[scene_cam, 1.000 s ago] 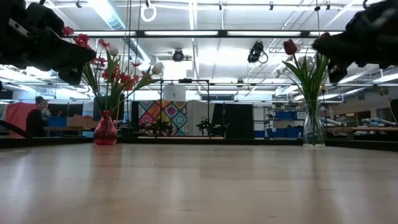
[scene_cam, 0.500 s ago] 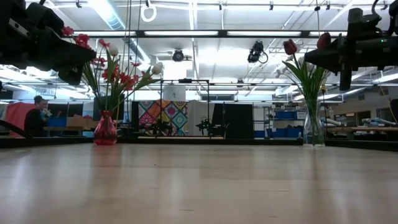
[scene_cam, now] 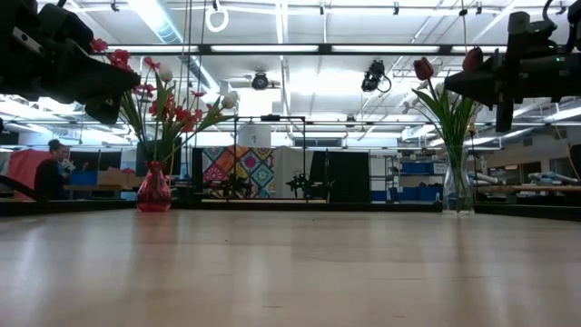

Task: Sort flowers into vase by color
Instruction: Return to Home Position

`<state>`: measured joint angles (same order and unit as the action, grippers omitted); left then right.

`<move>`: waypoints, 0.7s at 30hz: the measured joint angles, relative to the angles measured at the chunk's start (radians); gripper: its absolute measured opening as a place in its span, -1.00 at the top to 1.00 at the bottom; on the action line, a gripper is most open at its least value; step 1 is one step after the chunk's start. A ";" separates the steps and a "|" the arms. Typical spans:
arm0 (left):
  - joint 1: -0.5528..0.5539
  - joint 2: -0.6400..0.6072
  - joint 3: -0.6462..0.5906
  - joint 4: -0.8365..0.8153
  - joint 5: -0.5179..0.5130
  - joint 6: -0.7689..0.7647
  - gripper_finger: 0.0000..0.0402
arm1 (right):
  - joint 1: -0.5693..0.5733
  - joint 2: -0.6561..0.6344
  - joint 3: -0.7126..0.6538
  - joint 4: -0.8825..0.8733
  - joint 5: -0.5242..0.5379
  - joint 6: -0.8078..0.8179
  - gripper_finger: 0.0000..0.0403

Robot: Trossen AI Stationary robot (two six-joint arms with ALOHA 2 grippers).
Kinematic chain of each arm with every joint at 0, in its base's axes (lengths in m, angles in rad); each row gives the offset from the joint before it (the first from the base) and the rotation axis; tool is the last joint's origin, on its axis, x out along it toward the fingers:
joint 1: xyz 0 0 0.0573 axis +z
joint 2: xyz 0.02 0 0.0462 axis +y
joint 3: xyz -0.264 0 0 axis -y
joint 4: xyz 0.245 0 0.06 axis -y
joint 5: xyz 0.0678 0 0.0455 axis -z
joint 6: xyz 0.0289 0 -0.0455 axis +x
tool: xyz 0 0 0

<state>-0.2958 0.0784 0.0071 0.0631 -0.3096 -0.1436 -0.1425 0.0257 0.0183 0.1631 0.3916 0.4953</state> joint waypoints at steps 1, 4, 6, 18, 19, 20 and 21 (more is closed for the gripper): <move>0.000 0.000 0.000 0.000 0.000 0.000 0.90 | 0.000 0.000 0.000 0.000 0.000 0.000 0.75; 0.000 0.000 0.000 0.000 0.000 0.000 0.90 | 0.000 0.000 0.000 0.000 0.000 0.000 0.75; 0.000 0.000 0.000 0.000 0.000 0.000 0.90 | 0.000 0.000 0.000 0.000 0.000 0.000 0.75; 0.000 0.000 0.000 0.000 0.000 0.000 0.90 | 0.000 0.000 0.000 0.000 0.000 0.000 0.75; 0.000 0.000 0.000 0.000 0.000 0.000 0.90 | 0.000 0.000 0.000 0.000 0.000 0.000 0.75; 0.000 0.000 0.000 0.000 0.000 0.000 0.90 | 0.000 0.000 0.000 0.000 0.000 0.000 0.75; 0.000 0.000 0.000 0.000 0.000 0.000 0.90 | 0.000 0.000 0.000 0.000 0.000 0.000 0.75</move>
<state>-0.2958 0.0784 0.0071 0.0631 -0.3096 -0.1436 -0.1425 0.0257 0.0185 0.1631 0.3912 0.4952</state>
